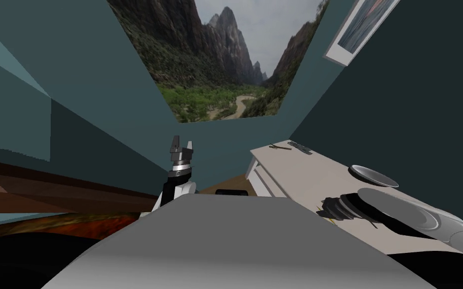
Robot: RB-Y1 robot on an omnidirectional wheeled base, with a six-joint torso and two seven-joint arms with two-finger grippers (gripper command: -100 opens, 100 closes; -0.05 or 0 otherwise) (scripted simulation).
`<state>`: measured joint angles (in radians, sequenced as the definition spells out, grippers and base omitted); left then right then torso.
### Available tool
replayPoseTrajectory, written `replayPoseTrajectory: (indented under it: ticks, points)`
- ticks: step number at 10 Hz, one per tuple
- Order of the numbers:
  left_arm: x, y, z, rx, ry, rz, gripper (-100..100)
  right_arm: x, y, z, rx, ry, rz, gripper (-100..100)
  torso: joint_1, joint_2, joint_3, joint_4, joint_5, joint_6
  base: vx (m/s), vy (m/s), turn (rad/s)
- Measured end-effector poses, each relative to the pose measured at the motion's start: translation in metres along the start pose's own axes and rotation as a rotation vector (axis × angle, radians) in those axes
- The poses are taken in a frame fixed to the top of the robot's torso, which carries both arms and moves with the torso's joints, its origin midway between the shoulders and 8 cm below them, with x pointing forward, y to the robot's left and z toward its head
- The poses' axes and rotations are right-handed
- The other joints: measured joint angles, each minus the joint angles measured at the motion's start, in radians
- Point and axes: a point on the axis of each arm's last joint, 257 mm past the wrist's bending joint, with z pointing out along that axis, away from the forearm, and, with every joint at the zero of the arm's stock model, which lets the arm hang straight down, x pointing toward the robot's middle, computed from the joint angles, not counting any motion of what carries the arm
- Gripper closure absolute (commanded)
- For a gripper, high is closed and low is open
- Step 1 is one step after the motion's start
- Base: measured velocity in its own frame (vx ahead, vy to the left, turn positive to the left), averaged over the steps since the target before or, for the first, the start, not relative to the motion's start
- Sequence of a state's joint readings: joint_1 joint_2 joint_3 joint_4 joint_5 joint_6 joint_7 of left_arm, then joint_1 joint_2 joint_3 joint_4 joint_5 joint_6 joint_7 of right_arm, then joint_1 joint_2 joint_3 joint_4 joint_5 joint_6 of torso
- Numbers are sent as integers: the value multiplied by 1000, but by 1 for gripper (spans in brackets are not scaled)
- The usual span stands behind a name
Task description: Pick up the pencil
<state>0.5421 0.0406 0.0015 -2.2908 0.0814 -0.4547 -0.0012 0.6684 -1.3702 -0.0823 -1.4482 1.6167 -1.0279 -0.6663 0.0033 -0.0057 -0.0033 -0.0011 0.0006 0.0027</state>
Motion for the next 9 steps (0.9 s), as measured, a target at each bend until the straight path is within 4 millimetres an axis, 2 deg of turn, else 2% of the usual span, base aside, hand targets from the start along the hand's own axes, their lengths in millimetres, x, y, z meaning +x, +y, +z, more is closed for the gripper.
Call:
replayPoseTrajectory:
  ticks: [2, 3, 4, 7, 8, 9]
  points:
    - [0, 0, 0, 0, 0, 0, 0, 23, 0, 4, -2, 61, 23, -100, 0, 0, 0, 0, 0, 0, 29, 15, 67]
    - [0, 0, 0, 0, 0, 0, 0, 24, 1, 4, -2, 64, 25, 0, -1, 2, 1, 0, 0, 1, 0, 0, 0]
    - [0, 0, 0, 0, 0, 0, 0, 24, 1, 4, -2, 64, 25, -100, -1, 3, 1, 1, 0, 1, 12, -6, 86]
    - [0, 0, 0, 0, 0, 0, 0, 40, 9, 26, -3, 59, 43, -100, -3, 2, 1, 1, -1, 1, 13, -8, 45]
    - [0, 0, 0, 0, 0, 0, 0, 41, 9, 27, -3, 59, 42, 100, -3, 3, 1, 1, -1, 1, 0, 0, 0]
    - [0, 0, 0, 0, 0, 0, 0, 41, 9, 27, -3, 59, 42, 100, -3, 3, 2, 1, -1, 1, 0, 0, 0]
